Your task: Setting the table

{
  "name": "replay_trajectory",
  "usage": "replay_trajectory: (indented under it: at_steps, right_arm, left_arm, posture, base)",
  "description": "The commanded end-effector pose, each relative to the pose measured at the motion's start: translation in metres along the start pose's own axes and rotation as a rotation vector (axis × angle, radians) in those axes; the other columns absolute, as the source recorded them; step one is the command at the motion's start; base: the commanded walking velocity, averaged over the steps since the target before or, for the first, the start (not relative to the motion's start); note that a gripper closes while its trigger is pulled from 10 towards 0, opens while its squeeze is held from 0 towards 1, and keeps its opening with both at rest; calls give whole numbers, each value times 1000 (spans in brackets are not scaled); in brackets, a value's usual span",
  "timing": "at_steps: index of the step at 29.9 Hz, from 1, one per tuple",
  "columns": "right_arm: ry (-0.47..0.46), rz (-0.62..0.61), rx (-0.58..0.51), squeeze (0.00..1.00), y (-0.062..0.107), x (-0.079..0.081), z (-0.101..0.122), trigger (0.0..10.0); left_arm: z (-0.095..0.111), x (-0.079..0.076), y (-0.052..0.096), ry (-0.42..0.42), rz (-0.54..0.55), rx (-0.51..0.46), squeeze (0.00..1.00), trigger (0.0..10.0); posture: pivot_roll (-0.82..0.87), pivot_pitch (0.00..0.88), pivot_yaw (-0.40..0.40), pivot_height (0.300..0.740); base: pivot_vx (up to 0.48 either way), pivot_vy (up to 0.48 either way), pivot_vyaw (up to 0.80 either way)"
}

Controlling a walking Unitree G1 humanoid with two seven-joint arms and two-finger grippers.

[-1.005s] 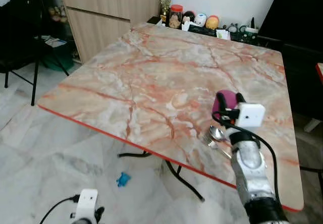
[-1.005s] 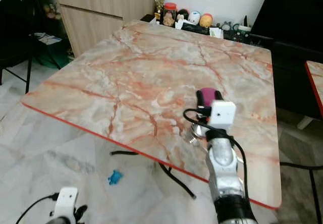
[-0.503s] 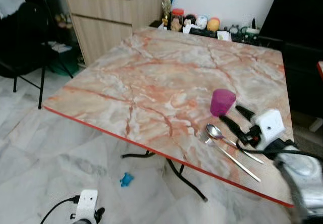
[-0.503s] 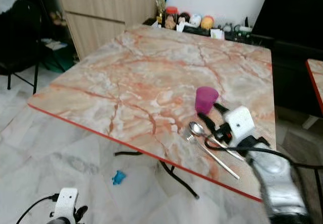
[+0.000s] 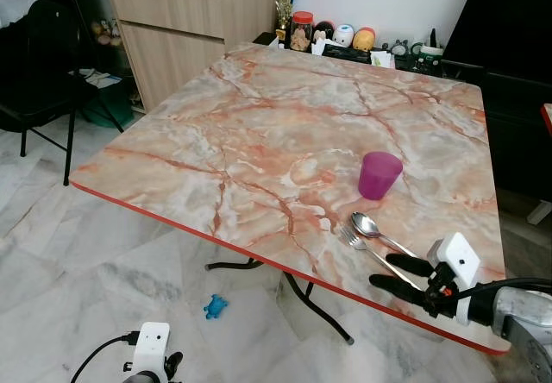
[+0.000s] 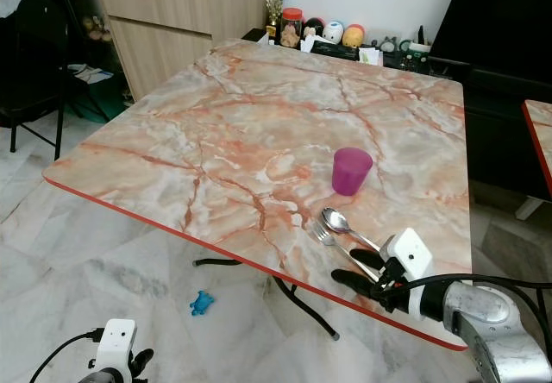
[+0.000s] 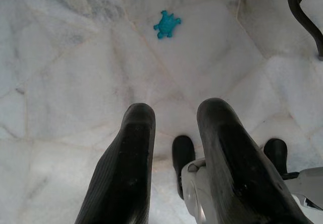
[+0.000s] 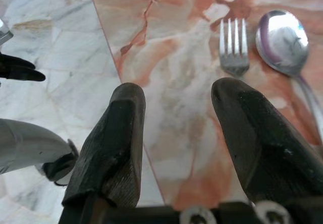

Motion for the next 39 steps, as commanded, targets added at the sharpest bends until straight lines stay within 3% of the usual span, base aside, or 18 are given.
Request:
replay_trajectory:
  at_steps: [1, 11, 12, 13, 14, 15, 16, 17, 18, 19, 20, 29, 31, 33, 34, 36, 37, 39]
  right_arm:
    - [-5, 29, 2, 0, -1, 5, 0, 10000]
    - [34, -84, 57, 0, -8, -13, -7, 10000]
    - [44, -84, 67, 90, -9, -13, -8, 10000]
    - [44, -84, 67, 90, -9, -13, -8, 10000]
    - [46, -85, 75, 635, -13, -13, -11, 10000]
    - [46, -85, 75, 635, -13, -13, -11, 10000]
    - [48, -86, 69, 773, -16, -12, -11, 10000]
    - [56, -96, 66, 765, -18, -13, -10, 10000]
    - [59, -103, 67, 188, -20, -14, -10, 10000]
    - [61, -108, 68, 188, -21, -15, -10, 10000]
    - [57, -108, 70, 0, -22, -16, -11, 10000]
    - [68, -124, 46, 0, -28, -21, -3, 10000]
    - [71, -126, 38, 212, -29, -22, -1, 10000]
    - [72, -129, 31, 298, -29, -22, -1, 10000]
    - [68, -133, 28, 565, -30, -23, 0, 10000]
    - [71, -141, 28, 475, -30, -24, 0, 10000]
    - [73, -146, 31, 0, -31, -24, -1, 10000]
    - [74, -149, 35, 0, -31, -25, -3, 10000]
  left_arm:
    - [-4, -1, 1, 10, -2, 12, 0, 10000]
    - [-5, 0, 1, 12, 4, 15, 0, 10000]
    - [-5, 0, 1, 12, 4, 16, 0, 10000]
    - [-5, 0, 1, 12, 4, 16, 0, 10000]
    - [-5, 0, 1, 11, 4, 17, 0, 10000]
    - [-5, 0, 1, 11, 4, 17, 0, 10000]
    - [-4, 0, 1, 12, 4, 17, 0, 10000]
    - [-4, -1, 1, 13, 4, 15, 0, 10000]
    - [-4, -1, 0, 13, 3, 15, 0, 10000]
    - [-3, -1, 0, 13, 3, 15, 0, 10000]
    - [-3, -1, 0, 13, 2, 15, 0, 10000]
    - [-4, -1, 0, 15, 4, 18, 0, 10000]
    - [-4, -1, 0, 15, 4, 19, 0, 10000]
    - [-4, -1, 0, 14, 4, 19, 0, 10000]
    - [-3, -1, 0, 13, 3, 19, 0, 10000]
    - [-3, -1, 0, 14, 3, 18, 0, 10000]
    - [-3, -1, 0, 15, 2, 19, 0, 10000]
    - [-3, -1, 0, 14, 2, 18, 0, 10000]
  posture:
    - [97, 0, -30, 728]
    - [96, 0, -32, 728]
    - [96, 0, -33, 728]
    - [96, 0, -33, 728]
    - [97, 0, -35, 728]
    - [97, 0, -35, 728]
    - [98, 0, -36, 728]
    - [99, 0, -37, 728]
    - [99, 0, -38, 728]
    - [99, 0, -38, 728]
    - [100, 0, -38, 728]
    - [105, 0, -40, 728]
    - [105, 0, -40, 728]
    - [105, 0, -40, 728]
    - [106, 0, -41, 728]
    - [106, 0, -41, 728]
    - [105, 0, -40, 728]
    - [105, 0, -40, 728]
  base:
    - [0, 0, 0]
    - [0, 0, 0]
    - [0, 0, 0]
    - [0, 0, 0]
    - [0, 0, 0]
    - [0, 0, 0]
    - [0, 0, 0]
    - [0, 0, 0]
    - [0, 0, 0]
    - [0, 0, 0]
    - [0, 0, 0]
    - [0, 0, 0]
    - [0, 0, 0]
    - [0, 0, 0]
    - [0, 0, 0]
    - [0, 0, 0]
    - [0, 0, 0]
    - [0, 0, 0]
Point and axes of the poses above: a point about 5 cm out from each wrist's last joint towards the gripper, its own y axis pointing back from the gripper into the wrist, its own z axis along the axis of the wrist's last joint, x = y × z, the point moved 3 cm from there along -y, pointing out of the wrist towards the gripper, and after that the axes turned 10 degrees about -y, right-handed, at the moved point
